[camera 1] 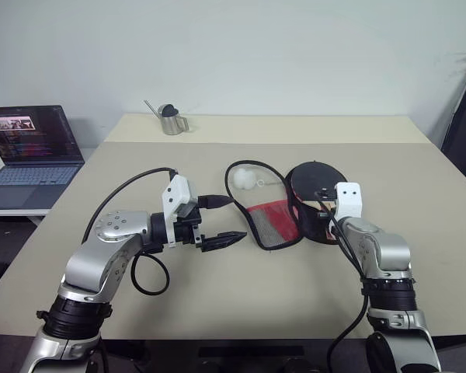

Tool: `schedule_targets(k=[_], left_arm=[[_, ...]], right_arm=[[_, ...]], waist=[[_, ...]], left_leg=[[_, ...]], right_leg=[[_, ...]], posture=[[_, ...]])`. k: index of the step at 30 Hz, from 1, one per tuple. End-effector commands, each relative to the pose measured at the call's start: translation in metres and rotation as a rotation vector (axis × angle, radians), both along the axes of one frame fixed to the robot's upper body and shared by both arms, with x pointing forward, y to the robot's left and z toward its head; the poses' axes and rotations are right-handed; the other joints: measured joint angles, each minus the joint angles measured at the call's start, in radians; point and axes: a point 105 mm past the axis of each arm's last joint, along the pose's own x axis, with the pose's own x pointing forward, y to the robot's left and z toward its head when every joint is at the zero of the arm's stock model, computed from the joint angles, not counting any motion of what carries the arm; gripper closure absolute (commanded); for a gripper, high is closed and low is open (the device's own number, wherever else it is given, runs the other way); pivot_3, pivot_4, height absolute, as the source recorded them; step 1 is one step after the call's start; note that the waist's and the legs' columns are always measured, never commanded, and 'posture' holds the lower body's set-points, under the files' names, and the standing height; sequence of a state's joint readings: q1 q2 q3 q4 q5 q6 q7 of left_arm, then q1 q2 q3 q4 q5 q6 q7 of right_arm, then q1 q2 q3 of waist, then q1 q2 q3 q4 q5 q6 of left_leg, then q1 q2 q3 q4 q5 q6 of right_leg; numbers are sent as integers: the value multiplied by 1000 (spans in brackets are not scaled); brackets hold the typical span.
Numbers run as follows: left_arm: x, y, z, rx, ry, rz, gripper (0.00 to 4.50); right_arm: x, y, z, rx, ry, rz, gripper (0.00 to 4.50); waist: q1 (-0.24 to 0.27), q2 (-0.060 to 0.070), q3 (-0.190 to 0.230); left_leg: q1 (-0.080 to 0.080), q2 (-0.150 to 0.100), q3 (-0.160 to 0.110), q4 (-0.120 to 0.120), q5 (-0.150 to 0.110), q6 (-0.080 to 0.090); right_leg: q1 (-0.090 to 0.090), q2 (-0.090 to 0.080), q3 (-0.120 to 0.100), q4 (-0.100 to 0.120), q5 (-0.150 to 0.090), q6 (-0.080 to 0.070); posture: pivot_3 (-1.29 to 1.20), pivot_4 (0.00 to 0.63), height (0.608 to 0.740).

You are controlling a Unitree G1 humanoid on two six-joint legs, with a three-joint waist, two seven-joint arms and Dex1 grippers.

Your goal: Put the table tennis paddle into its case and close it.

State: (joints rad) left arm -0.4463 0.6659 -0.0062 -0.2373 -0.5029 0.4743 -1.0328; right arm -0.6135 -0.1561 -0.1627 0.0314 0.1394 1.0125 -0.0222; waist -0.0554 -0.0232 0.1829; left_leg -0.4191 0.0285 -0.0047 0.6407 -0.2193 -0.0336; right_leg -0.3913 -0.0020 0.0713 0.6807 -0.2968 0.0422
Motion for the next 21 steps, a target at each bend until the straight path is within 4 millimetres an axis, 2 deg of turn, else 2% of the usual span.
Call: schedule_targets(k=[1, 2, 12, 16, 19, 21], left_arm=[[-4, -1, 11, -3, -54, -9, 0], [-4, -1, 11, -3, -54, -8, 0], [-2, 0, 9, 3, -57, 3, 0], [-2, 3, 8, 2, -59, 22, 0], [1, 7, 9, -8, -66, 56, 0], [3, 9, 9, -15, -73, 82, 0]], right_arm=[[3, 1, 13, -3, -56, 7, 3388], [4, 1, 14, 1, -57, 4, 3388], [5, 5, 27, 19, -95, 2, 127], [-1, 9, 46, 10, -156, 49, 58], [-11, 16, 58, -3, -183, 161, 58], [-17, 13, 64, -10, -188, 207, 58]], waist=[[0, 0, 0], [0, 0, 0], [0, 0, 0], [0, 0, 0], [0, 0, 0], [1, 0, 0]], left_leg=[[0, 0, 0, 0, 0, 0], [0, 0, 0, 0, 0, 0], [0, 0, 0, 0, 0, 0], [0, 0, 0, 0, 0, 0], [0, 0, -4, 0, 0, 0], [0, 0, -5, 0, 0, 0]], right_leg=[[0, 0, 0, 0, 0, 0], [0, 0, 0, 0, 0, 0], [0, 0, 0, 0, 0, 0], [0, 0, 0, 0, 0, 0], [0, 0, 0, 0, 0, 0], [0, 0, 0, 0, 0, 0]], posture=[[0, 150, 740], [0, 150, 740], [0, 150, 740], [0, 150, 740], [0, 150, 740], [0, 150, 740]])
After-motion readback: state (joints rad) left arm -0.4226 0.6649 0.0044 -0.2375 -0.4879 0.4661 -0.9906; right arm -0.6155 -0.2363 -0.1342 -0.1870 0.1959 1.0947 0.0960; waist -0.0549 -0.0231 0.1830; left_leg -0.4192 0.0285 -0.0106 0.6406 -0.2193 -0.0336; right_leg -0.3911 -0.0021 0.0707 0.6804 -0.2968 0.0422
